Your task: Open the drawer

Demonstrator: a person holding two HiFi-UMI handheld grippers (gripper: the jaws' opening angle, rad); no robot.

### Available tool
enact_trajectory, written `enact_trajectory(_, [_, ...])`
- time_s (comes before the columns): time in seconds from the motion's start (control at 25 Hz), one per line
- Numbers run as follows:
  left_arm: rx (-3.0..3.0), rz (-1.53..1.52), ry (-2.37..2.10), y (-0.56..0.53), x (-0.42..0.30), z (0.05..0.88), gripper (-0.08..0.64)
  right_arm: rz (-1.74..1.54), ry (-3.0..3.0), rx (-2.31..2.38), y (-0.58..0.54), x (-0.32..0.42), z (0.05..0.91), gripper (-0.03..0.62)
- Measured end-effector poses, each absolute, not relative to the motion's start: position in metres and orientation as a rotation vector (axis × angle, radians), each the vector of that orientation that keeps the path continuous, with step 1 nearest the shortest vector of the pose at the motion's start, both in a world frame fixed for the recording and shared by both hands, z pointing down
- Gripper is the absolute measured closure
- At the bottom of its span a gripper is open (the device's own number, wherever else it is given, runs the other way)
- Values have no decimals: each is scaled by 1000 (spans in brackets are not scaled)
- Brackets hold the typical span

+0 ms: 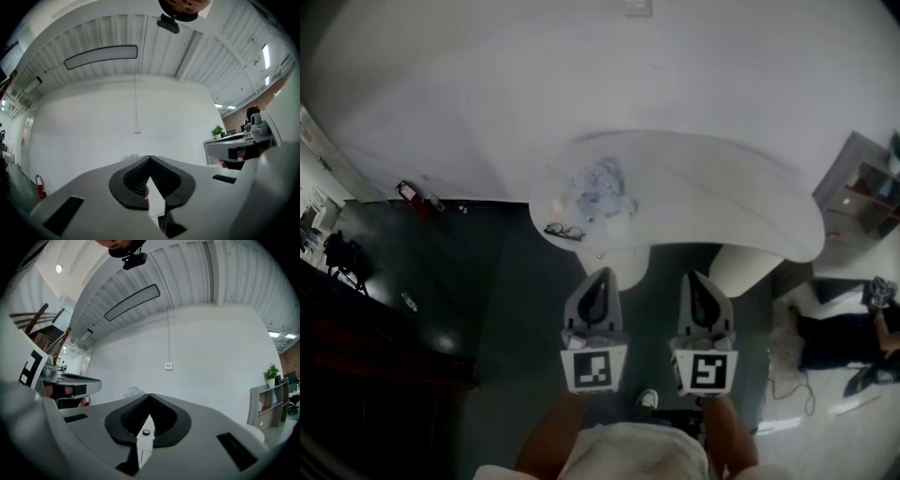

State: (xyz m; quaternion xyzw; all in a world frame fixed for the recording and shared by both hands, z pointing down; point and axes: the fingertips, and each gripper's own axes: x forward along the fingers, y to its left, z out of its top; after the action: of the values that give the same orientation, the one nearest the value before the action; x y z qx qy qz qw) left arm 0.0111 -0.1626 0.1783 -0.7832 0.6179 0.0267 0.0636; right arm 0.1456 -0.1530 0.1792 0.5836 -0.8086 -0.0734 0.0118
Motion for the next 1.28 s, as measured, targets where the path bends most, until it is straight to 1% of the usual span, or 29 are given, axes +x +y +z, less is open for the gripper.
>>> enact_trajectory(0.2, [-2411,82,1848,-199,-10,198,563,-198,-2491,1833,-189,120,197,588])
enact_trajectory(0.32, [-2352,-61,1712,-220,-24,201,562,-198,-2483,1843,-211,101,203,588])
enact_trajectory(0.48, [-2405,-82,1721,-245,-47,220,563,-199,-2458,1836,-234,78,217,588])
enact_trajectory(0.6, [-2389,-188,1636,-259,-57,232,563,-171,-2448,1836,-246,64,230,588])
enact_trajectory(0.84, [-2463,-217,1674,-274,-73,278,563,-164,-2461,1807,-259,42,267,588])
enact_trajectory(1.08, [-2515,-162,1810,-275,-80,332,563,-80,-2497,1708,-262,24,321,588])
enact_trajectory(1.28, [-2501,-276,1839,-269,-74,384,563,-39,-2518,1653,-263,27,373,588])
